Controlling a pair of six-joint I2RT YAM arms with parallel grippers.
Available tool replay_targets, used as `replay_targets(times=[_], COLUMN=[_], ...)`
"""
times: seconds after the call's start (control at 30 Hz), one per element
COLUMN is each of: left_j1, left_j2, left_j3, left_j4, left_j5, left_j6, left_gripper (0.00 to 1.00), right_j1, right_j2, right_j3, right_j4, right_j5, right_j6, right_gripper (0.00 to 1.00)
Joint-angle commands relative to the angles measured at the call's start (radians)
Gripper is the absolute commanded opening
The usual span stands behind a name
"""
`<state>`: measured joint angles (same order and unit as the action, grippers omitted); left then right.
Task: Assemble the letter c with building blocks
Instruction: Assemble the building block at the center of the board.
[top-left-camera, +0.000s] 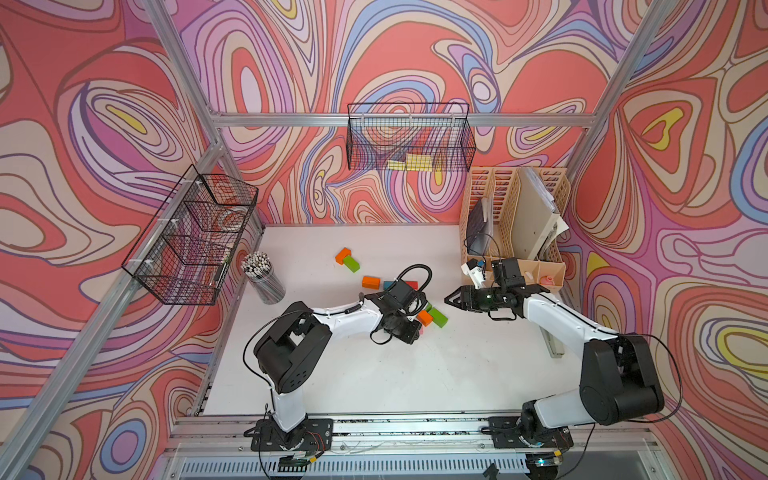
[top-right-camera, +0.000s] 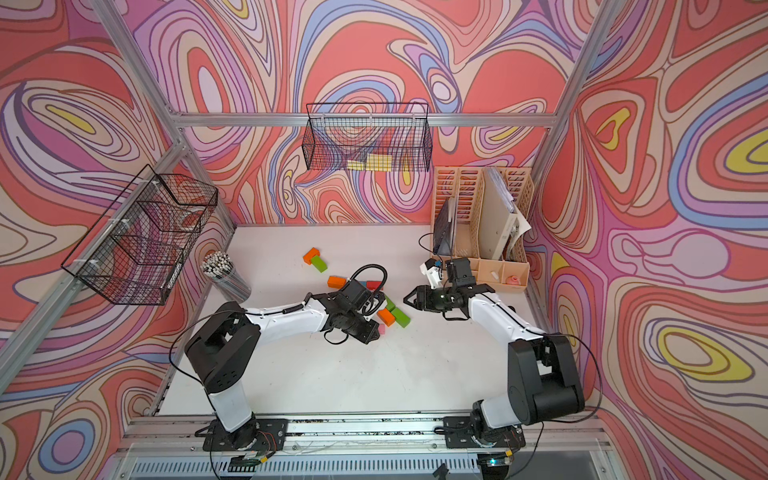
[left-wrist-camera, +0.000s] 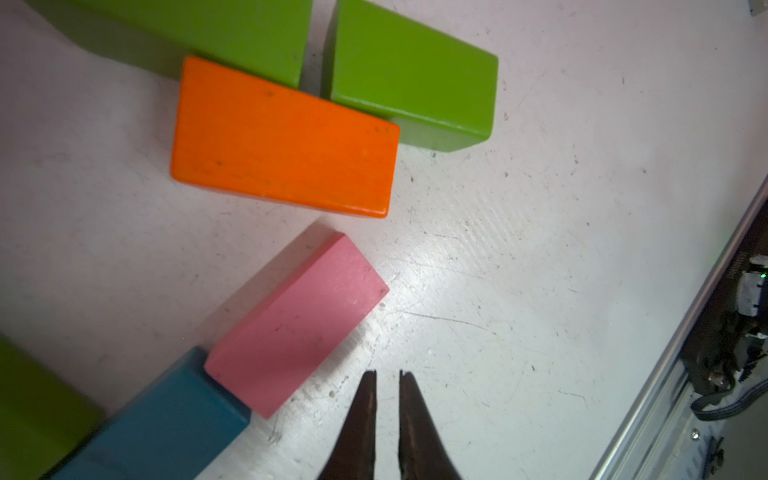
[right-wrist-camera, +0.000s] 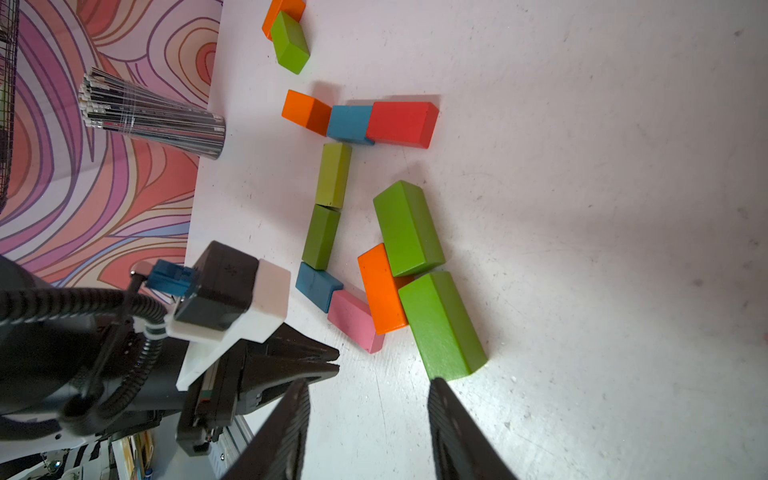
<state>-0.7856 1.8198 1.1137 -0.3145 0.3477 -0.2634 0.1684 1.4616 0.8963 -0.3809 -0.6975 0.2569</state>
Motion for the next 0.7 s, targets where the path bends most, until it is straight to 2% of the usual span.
replay_targets(times=[0.0, 0.67], left_j1=[-0.003, -0.004], left_j2=[0.028, 0.057], left_j3=[0.022, 0.030], left_j4=[-0.036, -0.016], left_j5=[-0.028, -0.074], left_j6=[-0.024, -0.040], left_gripper=[0.15, 0.15], right_j1=[-0.007, -0.007], right_j2=[-0.022, -0.026], right_j3=[-0.017, -0.017], right_j4=[0.012, 0.013], right_j5=[0.004, 0.003], right_j6=[0.004, 0.005], right_gripper=[0.50, 0.50])
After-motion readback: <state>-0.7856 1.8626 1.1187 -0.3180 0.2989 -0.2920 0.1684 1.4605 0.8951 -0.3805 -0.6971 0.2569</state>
